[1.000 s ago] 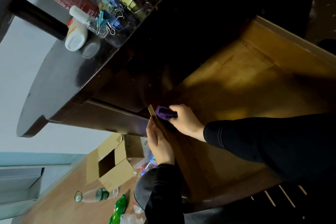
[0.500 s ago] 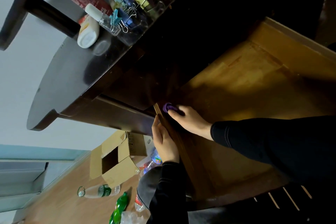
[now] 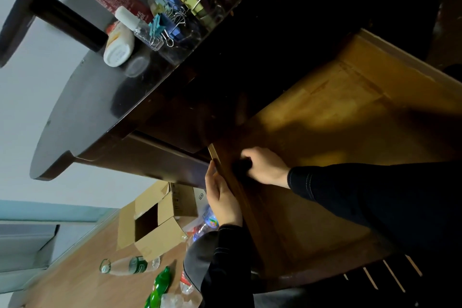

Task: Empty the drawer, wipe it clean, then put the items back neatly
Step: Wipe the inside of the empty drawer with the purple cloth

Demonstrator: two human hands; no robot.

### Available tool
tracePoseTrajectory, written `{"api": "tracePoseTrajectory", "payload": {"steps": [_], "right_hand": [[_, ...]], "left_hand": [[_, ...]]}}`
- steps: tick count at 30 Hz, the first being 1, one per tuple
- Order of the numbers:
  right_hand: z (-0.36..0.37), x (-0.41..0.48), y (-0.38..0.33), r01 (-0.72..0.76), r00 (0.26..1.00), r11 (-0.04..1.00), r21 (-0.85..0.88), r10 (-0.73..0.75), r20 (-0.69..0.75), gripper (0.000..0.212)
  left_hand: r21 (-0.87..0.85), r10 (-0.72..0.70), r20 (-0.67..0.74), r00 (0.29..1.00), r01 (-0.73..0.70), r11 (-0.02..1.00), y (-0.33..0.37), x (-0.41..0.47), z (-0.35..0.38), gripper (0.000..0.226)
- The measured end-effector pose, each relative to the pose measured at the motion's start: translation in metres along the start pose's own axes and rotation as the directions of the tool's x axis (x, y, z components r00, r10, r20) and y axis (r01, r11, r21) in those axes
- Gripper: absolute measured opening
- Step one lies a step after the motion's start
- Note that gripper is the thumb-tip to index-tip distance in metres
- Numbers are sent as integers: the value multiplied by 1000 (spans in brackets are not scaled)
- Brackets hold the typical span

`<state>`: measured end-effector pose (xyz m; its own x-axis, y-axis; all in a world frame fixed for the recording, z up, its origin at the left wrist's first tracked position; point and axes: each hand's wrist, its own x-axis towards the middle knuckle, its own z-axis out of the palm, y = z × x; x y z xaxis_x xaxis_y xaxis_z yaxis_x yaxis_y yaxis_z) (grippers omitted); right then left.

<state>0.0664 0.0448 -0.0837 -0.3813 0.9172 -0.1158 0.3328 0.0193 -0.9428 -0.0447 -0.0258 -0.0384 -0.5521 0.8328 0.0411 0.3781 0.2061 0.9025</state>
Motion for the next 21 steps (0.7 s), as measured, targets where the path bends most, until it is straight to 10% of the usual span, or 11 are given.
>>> {"api": "tracePoseTrajectory", "payload": {"steps": [4, 9, 14, 21], "right_hand": [[5, 8, -18, 139, 983, 986, 96, -126, -137, 23], [5, -5, 8, -50, 993, 995, -92, 59, 101, 37], [5, 8, -15, 86, 993, 990, 111, -76, -91, 19], [-1, 4, -3, -62, 990, 998, -12, 63, 129, 37]], "left_hand": [[14, 9, 1, 1000, -9, 1000, 1, 0, 0, 41], [6, 7, -5, 1000, -7, 1000, 1, -1, 0, 42], [-8, 5, 2, 1000, -5, 1000, 2, -2, 0, 42], [-22, -23, 12, 1000, 24, 999, 3, -2, 0, 42]]}}
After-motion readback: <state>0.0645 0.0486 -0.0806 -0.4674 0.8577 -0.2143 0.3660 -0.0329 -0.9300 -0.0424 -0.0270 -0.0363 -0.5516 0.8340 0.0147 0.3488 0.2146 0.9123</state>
